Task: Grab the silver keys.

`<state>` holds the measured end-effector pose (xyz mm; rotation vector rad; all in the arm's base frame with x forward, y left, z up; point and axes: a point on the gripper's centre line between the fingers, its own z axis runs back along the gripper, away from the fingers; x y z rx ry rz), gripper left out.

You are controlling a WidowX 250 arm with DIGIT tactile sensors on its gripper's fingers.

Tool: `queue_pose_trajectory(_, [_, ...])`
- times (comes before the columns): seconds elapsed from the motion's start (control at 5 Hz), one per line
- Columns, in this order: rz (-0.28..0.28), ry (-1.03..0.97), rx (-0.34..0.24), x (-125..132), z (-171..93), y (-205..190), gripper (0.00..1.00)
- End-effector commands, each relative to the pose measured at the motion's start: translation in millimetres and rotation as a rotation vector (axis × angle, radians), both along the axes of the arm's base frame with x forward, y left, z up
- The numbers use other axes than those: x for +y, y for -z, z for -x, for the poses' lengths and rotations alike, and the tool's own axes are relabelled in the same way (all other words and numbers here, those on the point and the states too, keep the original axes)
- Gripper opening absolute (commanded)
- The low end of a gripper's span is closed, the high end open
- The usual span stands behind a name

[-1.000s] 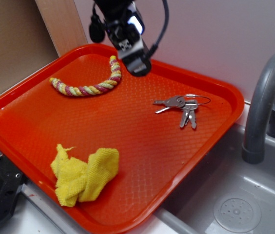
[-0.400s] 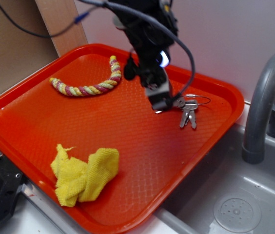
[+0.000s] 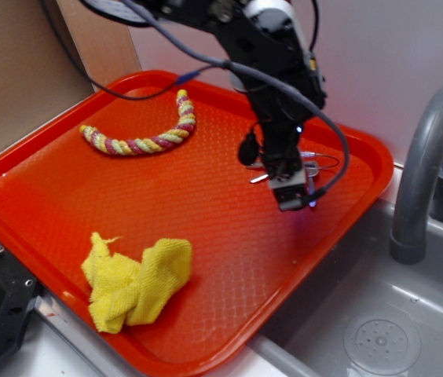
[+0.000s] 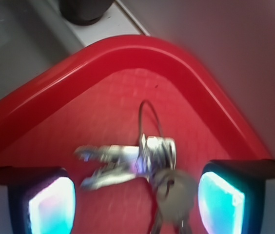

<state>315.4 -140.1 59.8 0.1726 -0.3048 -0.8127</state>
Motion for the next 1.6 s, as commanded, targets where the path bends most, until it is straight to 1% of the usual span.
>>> queue_pose_trajectory(0.0, [0.014,-0.011,-0.036,-22.4,-21.5,-2.0,0.0])
queue_pose_trajectory(0.2, [0.013,-0.009,-0.025,-22.9,-17.3,-2.8,0.0])
queue_pose_trajectory(0.4, [0.028,-0.023,-0.002,-15.9,-12.3,-11.3,0.0])
queue_pose_trajectory(0.6, [0.028,-0.11,0.018,9.8,-13.5,-30.9,0.0])
queue_pose_trajectory(0.8, [0.083,-0.334,0.118,49.7,-15.2,-59.0,0.0])
queue_pose_trajectory(1.0, [0.186,-0.58,0.139,102.6,12.8,-105.3,0.0])
queue_pose_trajectory(1.2, [0.281,-0.84,0.276,146.2,40.6,-152.2,0.0])
queue_pose_trajectory(1.4, [0.357,-0.916,0.286,178.4,69.3,-174.4,0.0])
